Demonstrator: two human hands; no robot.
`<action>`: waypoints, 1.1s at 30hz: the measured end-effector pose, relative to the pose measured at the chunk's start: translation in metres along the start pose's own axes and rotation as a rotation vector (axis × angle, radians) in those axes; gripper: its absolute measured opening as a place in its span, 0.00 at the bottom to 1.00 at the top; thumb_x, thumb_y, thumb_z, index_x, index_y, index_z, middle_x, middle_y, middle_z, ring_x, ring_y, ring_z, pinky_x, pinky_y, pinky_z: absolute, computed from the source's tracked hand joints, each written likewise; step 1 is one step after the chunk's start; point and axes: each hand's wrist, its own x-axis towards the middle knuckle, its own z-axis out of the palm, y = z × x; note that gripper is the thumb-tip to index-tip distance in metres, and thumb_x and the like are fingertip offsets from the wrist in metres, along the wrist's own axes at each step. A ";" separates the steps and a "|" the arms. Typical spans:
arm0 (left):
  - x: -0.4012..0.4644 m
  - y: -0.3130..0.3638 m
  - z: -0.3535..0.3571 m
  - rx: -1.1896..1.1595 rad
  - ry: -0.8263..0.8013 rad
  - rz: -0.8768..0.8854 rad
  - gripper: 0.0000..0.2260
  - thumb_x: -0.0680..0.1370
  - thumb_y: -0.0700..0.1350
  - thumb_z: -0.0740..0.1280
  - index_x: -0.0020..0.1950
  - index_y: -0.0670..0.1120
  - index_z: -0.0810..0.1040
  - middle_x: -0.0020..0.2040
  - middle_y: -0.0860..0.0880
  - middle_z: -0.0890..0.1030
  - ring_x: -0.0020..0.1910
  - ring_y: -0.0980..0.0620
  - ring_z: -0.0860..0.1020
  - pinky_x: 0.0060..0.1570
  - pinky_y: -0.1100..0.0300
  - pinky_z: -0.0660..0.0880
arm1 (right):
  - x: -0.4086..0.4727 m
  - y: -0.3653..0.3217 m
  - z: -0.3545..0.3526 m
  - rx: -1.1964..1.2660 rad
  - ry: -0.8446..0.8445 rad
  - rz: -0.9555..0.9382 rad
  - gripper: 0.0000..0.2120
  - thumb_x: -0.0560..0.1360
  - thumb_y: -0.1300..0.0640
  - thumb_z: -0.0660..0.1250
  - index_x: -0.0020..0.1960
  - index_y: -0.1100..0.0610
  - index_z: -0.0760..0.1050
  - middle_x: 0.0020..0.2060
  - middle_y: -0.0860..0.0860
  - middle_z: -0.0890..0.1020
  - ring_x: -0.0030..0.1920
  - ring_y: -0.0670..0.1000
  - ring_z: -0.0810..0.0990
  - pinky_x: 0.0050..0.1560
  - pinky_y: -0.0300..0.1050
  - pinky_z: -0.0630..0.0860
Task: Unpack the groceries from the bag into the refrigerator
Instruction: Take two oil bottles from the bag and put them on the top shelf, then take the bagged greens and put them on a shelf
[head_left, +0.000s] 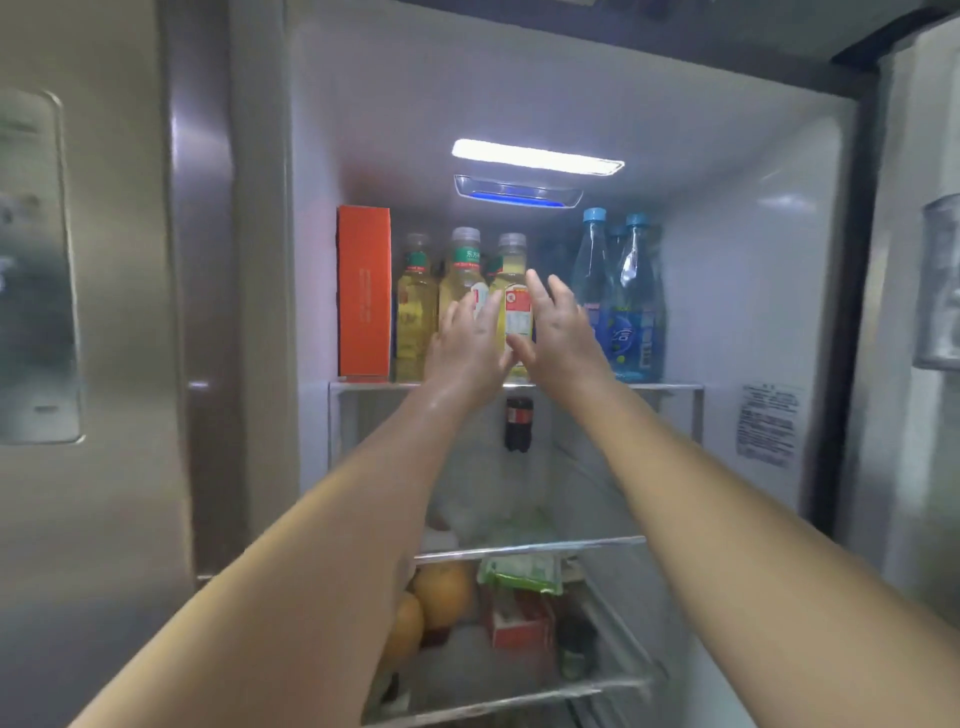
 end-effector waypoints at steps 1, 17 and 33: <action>-0.014 0.003 -0.005 -0.003 -0.017 0.006 0.32 0.78 0.53 0.65 0.77 0.49 0.54 0.77 0.44 0.56 0.75 0.45 0.54 0.72 0.49 0.57 | -0.014 -0.004 -0.005 -0.020 0.005 0.001 0.36 0.78 0.51 0.65 0.78 0.51 0.49 0.77 0.55 0.53 0.75 0.56 0.54 0.71 0.58 0.62; -0.272 -0.007 -0.084 -0.275 -0.302 0.134 0.30 0.77 0.47 0.66 0.77 0.47 0.57 0.77 0.44 0.58 0.76 0.44 0.52 0.74 0.49 0.54 | -0.282 -0.129 -0.051 -0.204 -0.101 0.131 0.36 0.77 0.54 0.66 0.78 0.52 0.50 0.78 0.55 0.52 0.76 0.58 0.55 0.71 0.59 0.62; -0.528 -0.141 -0.285 -0.097 -0.460 -0.081 0.32 0.78 0.52 0.65 0.77 0.51 0.54 0.78 0.47 0.55 0.77 0.47 0.49 0.73 0.52 0.53 | -0.489 -0.345 -0.004 -0.120 -0.373 0.056 0.36 0.76 0.50 0.67 0.78 0.54 0.53 0.76 0.56 0.58 0.74 0.60 0.60 0.65 0.59 0.70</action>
